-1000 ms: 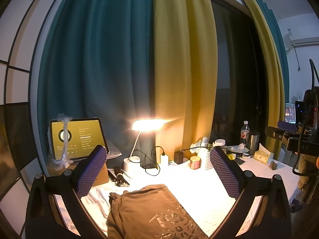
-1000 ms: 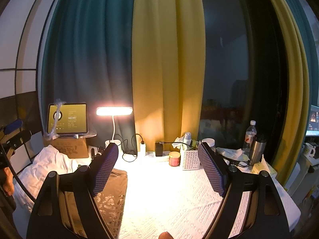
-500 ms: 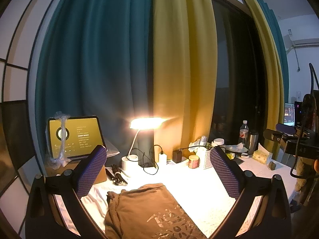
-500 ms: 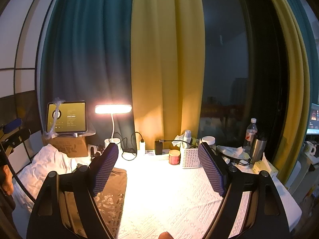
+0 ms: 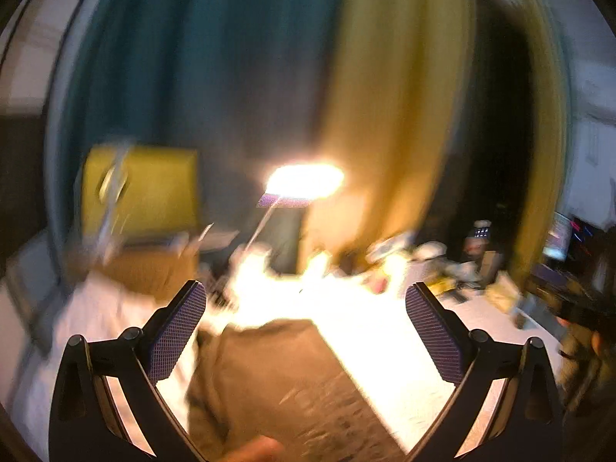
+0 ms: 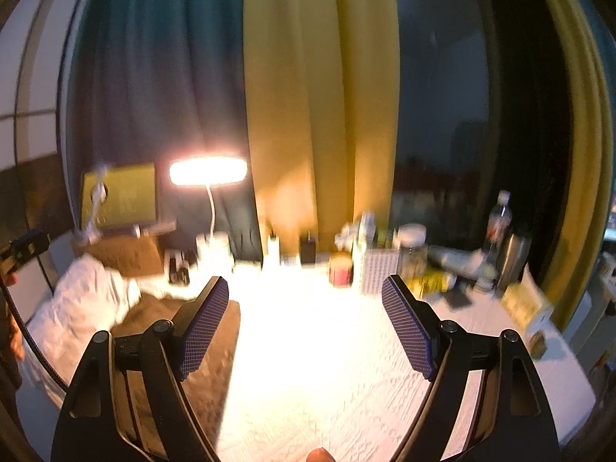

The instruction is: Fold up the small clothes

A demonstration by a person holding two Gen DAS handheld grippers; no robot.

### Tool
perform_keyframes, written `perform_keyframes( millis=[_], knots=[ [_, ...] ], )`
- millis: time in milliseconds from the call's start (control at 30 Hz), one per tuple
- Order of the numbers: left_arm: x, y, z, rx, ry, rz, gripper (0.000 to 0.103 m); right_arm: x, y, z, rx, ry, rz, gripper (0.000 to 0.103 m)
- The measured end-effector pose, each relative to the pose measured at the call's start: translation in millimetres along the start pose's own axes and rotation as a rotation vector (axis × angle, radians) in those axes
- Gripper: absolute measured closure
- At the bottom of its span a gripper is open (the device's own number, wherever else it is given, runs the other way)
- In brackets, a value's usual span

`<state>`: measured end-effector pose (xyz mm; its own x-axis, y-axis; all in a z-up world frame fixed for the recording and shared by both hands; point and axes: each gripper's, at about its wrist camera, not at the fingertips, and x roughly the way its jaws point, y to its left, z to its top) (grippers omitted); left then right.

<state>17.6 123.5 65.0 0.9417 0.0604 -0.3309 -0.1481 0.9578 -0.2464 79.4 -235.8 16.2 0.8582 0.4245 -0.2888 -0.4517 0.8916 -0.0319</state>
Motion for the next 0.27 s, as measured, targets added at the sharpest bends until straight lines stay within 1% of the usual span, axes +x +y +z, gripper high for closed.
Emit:
perform_keyframes(
  millis=[67, 100, 133, 167, 200, 233, 267],
  knots=[
    [32.4, 40.4, -20.4, -0.11, 0.082, 0.091, 0.001, 30.0, -7.4, -19.5, 0.014, 0.099, 0.013, 0.019],
    [53.6, 64.1, -35.3, -0.182, 0.142, 0.12, 0.001, 45.3, -10.7, -30.5, 0.022, 0.152, 0.026, 0.019],
    [68.5, 77.4, -46.2, -0.219, 0.189, 0.138, 0.001, 59.5, -13.4, -40.5, 0.032, 0.201, 0.04, 0.019],
    [86.3, 88.7, -59.9, -0.238, 0.24, 0.17, 0.001, 73.4, -16.1, -50.0, 0.041, 0.247, 0.051, 0.019],
    [97.3, 92.5, -67.7, -0.242, 0.266, 0.187, 0.001, 85.9, -17.9, -58.7, 0.05, 0.283, 0.059, 0.019],
    [108.0, 93.6, -74.9, -0.246, 0.29, 0.196, 0.001, 97.0, -19.5, -66.1, 0.058, 0.315, 0.066, 0.019],
    [114.8, 90.3, -79.0, -0.251, 0.31, 0.186, 0.001, 107.8, -20.6, -73.9, 0.064, 0.349, 0.073, 0.019]
  ],
)
